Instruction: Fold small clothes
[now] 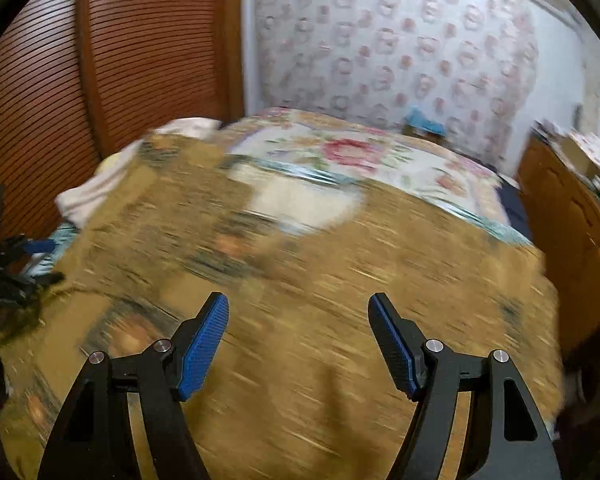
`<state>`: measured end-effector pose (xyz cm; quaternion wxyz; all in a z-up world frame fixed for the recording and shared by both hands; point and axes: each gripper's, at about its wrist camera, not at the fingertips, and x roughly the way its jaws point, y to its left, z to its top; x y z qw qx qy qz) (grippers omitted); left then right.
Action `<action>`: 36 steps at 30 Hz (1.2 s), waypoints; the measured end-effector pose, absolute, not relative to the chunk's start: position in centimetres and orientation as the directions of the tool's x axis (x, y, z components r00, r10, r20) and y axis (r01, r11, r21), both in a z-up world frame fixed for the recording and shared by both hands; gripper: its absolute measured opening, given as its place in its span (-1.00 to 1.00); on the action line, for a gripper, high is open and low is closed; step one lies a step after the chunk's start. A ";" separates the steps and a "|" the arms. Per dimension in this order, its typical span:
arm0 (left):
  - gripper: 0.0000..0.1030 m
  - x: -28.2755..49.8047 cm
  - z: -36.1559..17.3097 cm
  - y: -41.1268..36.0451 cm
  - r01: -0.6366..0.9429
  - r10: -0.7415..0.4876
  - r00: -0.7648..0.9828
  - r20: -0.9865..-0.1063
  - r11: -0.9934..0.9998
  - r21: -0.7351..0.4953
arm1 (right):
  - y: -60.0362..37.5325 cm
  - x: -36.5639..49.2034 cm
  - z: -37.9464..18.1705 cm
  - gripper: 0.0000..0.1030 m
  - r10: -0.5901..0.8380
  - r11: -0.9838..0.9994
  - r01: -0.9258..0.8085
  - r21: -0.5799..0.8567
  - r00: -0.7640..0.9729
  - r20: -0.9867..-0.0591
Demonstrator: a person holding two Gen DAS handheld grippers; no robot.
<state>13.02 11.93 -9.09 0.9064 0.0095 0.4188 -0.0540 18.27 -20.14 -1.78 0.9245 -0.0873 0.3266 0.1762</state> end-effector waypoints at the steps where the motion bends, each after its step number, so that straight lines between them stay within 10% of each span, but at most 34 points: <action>1: 0.68 13.0 -9.1 11.9 0.110 -0.091 0.644 -0.760 0.994 -0.026 | -22.1 18.2 -1.9 0.44 0.248 0.935 -0.352 -0.039 0.730 -0.637; 16: 0.68 11.5 -2.2 6.4 0.157 -0.124 0.780 -0.613 0.988 -0.001 | -43.2 17.0 -5.5 0.44 0.108 0.987 0.001 0.159 0.733 -0.671; 30: 0.68 15.5 -5.9 -4.7 0.336 -0.268 0.633 -0.726 0.940 -0.054 | -46.4 23.7 -6.3 0.33 0.299 0.913 0.040 0.406 0.612 -0.732; 36: 0.68 16.4 -8.0 -6.0 0.354 -0.226 0.565 -0.793 0.935 -0.014 | -45.3 23.1 -4.7 -0.66 0.261 0.949 -0.032 0.314 0.638 -0.724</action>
